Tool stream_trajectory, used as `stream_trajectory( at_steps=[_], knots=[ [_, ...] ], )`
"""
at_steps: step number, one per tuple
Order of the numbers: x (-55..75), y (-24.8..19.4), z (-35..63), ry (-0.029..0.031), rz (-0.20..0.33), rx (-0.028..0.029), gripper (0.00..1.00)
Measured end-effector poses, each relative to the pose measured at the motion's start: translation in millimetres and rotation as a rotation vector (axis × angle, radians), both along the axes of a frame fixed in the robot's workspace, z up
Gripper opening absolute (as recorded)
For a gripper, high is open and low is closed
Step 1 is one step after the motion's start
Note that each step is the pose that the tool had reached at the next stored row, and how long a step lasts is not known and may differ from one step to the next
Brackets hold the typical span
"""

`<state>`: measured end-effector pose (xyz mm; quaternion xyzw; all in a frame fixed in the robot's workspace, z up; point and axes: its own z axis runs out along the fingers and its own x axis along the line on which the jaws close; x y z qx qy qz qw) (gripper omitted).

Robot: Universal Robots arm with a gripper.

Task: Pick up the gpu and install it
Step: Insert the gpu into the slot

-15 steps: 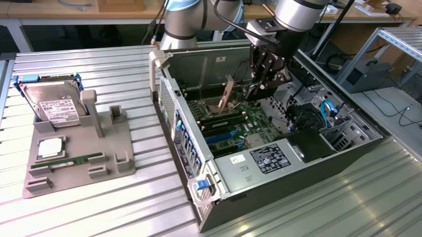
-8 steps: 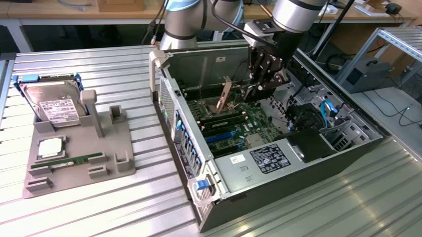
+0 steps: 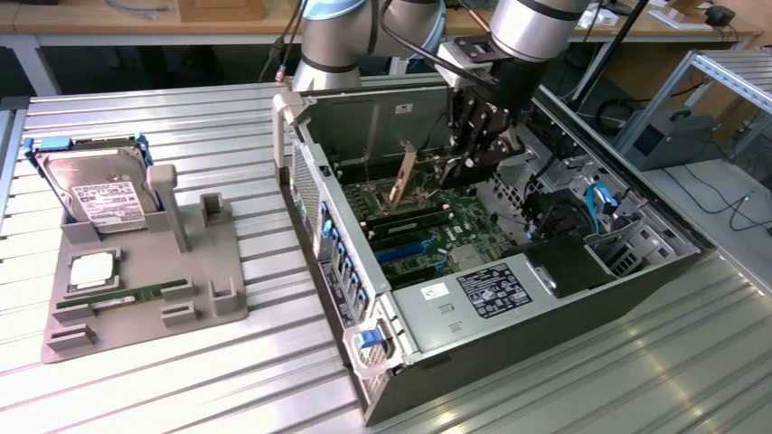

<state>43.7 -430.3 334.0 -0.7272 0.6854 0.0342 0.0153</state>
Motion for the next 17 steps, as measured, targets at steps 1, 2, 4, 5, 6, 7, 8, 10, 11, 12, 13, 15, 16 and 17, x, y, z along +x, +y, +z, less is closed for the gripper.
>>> stream_trajectory(
  at_steps=[1, 2, 4, 5, 6, 7, 8, 10, 11, 12, 13, 15, 16, 17],
  knots=[
    [-0.9, 0.0, -0.1, 0.0000, 0.000, -0.0001, 0.27],
    [-2.7, -0.4, -0.3, 0.0000, 0.000, -0.0002, 0.27],
    [-5.0, -1.6, -0.9, 0.0000, 0.000, -0.0001, 0.27],
    [-5.5, -2.3, -1.3, 0.0000, -0.001, 0.0000, 0.27],
    [-5.6, -2.9, -1.5, 0.0001, -0.001, 0.0000, 0.27],
    [-5.8, -4.3, -2.1, 0.0001, -0.004, 0.0000, 0.27],
    [-5.9, -5.1, -2.8, 0.0000, -0.009, 0.0002, 0.27],
    [-5.7, -5.5, -4.8, 0.0000, -0.038, -0.0013, 0.27],
    [-5.8, -5.9, -5.5, 0.0000, -0.043, -0.0029, 0.27],
    [-6.0, -6.9, -6.1, 0.0000, -0.045, -0.0043, 0.27],
    [-6.3, -7.7, -6.8, -0.0001, -0.046, -0.0055, 0.27],
    [-8.2, -11.4, -8.5, -0.0002, -0.047, -0.0098, 0.27],
    [-9.1, -12.7, -9.1, -0.0002, -0.047, -0.0112, 0.27],
    [-9.9, -13.6, -9.5, -0.0002, -0.047, -0.0122, 0.27]
  ],
)
